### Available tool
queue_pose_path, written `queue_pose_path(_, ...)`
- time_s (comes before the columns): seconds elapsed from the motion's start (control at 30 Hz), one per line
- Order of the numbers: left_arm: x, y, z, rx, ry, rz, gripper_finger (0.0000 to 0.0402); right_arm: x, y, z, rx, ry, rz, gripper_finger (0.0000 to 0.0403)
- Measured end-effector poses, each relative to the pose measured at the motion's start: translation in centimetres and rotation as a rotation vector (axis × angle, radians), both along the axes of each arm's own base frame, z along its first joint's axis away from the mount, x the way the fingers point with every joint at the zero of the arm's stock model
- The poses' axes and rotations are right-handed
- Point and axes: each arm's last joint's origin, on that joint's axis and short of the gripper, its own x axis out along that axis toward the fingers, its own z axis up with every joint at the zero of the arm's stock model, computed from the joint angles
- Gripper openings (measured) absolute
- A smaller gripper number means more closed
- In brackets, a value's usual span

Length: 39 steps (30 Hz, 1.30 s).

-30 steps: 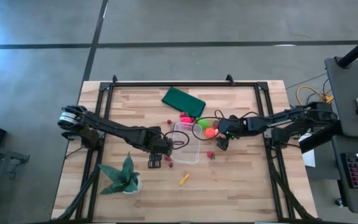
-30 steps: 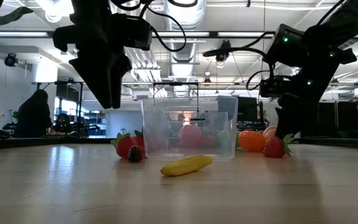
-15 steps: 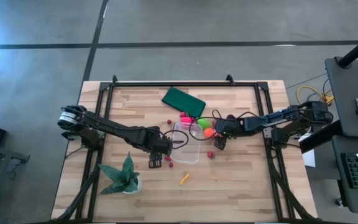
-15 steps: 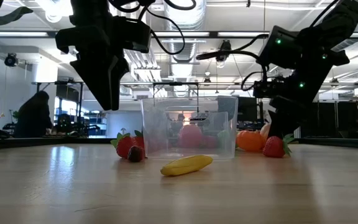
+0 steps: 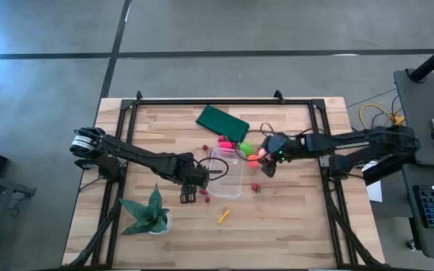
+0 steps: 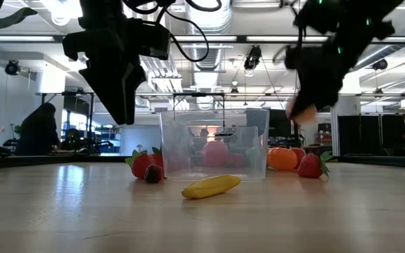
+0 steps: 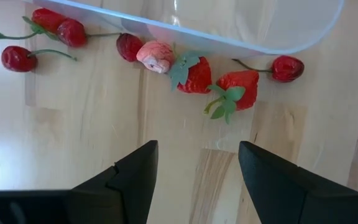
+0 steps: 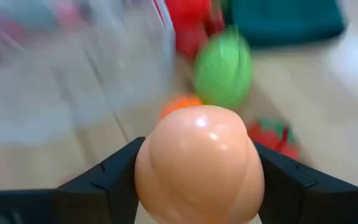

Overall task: Pick and placing Produce into tupperware
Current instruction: Put the pink peach into the transparent bin

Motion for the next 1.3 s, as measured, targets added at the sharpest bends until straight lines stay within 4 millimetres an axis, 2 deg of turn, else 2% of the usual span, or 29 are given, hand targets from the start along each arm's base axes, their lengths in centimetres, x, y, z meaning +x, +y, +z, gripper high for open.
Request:
queue_pose_path(0.13, -0.8, 0.4, 1.9, 0.042, -0.087, 0.093, 0.0209, 0.7, -0.2, 3.5, -0.029, -0.126, 0.044, 0.0237)
queue_pose_path(0.23, -2.0, 0.9, 4.1, 0.084, -0.204, 0.184, 0.0209, 2.0, -0.5, 4.3, 0.013, -0.153, 0.071, 0.0243)
queue_pose_path(0.33, -3.5, 1.4, 6.0, 0.102, -0.308, 0.254, 0.0209, 4.1, -0.7, 3.9, 0.060, -0.127, 0.134, 0.0245)
queue_pose_path(0.43, -4.9, 1.8, 7.0, 0.111, -0.366, 0.282, 0.0209, 6.7, -0.8, 2.7, 0.088, -0.071, 0.208, 0.0245)
queue_pose_path(0.6, -6.7, 2.2, 7.3, 0.102, -0.397, 0.309, 0.0209, 10.5, -1.8, 1.5, 0.218, -0.047, 0.312, 0.0246)
queue_pose_path(0.77, -7.8, 2.4, 6.9, 0.066, -0.414, 0.383, 0.0209, 12.8, -2.7, 0.3, 0.287, 0.016, 0.317, 0.0246)
queue_pose_path(0.93, -8.6, 2.5, 6.0, -0.001, -0.429, 0.518, 0.0209, 13.7, -2.7, -0.3, 0.318, 0.056, 0.329, 0.0247)
queue_pose_path(1.07, -8.7, 2.5, 5.6, -0.008, -0.415, 0.533, 0.0209, 13.5, -2.8, 0.3, 0.283, 0.044, 0.308, 0.0252)
queue_pose_path(1.3, -8.5, 2.7, 5.4, 0.012, -0.394, 0.512, 0.0209, 12.5, -3.0, 2.2, 0.195, 0.036, 0.244, 0.0300)
